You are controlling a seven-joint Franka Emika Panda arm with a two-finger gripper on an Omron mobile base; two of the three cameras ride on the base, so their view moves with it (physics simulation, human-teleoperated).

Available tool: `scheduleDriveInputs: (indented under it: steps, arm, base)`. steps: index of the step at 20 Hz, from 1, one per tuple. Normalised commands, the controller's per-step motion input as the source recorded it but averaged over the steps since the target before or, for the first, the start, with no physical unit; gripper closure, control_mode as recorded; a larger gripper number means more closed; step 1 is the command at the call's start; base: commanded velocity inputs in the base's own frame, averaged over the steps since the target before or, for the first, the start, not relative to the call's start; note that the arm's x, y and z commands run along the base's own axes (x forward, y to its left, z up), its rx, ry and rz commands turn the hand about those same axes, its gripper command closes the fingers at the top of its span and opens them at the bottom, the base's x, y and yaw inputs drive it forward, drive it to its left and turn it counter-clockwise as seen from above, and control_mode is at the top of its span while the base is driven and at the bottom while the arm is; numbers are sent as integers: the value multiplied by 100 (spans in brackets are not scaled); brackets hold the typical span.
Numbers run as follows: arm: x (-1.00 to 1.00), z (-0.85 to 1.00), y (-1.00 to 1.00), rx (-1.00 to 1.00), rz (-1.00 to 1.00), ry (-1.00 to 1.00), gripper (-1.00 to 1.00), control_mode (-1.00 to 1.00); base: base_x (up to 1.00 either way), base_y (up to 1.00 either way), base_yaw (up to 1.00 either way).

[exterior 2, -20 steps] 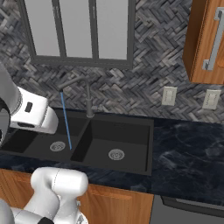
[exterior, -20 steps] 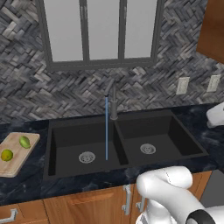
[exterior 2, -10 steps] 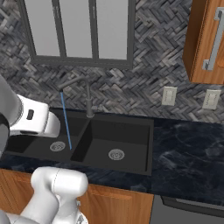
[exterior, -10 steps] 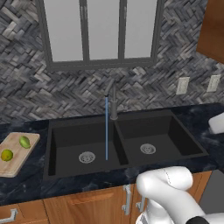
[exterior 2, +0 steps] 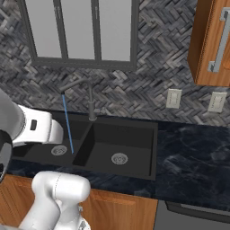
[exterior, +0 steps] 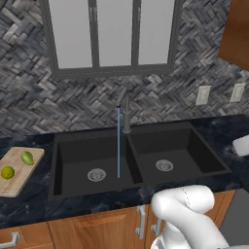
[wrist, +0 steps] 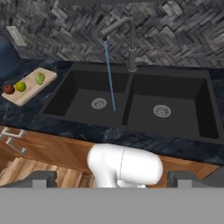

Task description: Pick the mango, apple, pear from the sink and place them on the cutting board to airdry. Then turn off the sink faucet.

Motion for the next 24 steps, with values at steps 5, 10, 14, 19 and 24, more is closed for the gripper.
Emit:
scheduleDriveInputs:
  steps: [5, 10, 14, 19, 24]
  arm:
    - [1, 0, -14, 0, 21, -1, -100, -100]
    - [1, -3, -1, -3, 16, -11, -100, -100]
    - [0, -29, 0, -7, -3, -14, -100, -100]
    - [0, -12, 0, -5, -13, -3, -100, -100]
    - [10, 0, 0, 0, 0, 0, -100, -100]
  base:
    - [0, 0, 0]
    - [0, 0, 0]
    - [0, 0, 0]
    - [0, 0, 0]
    - [0, 0, 0]
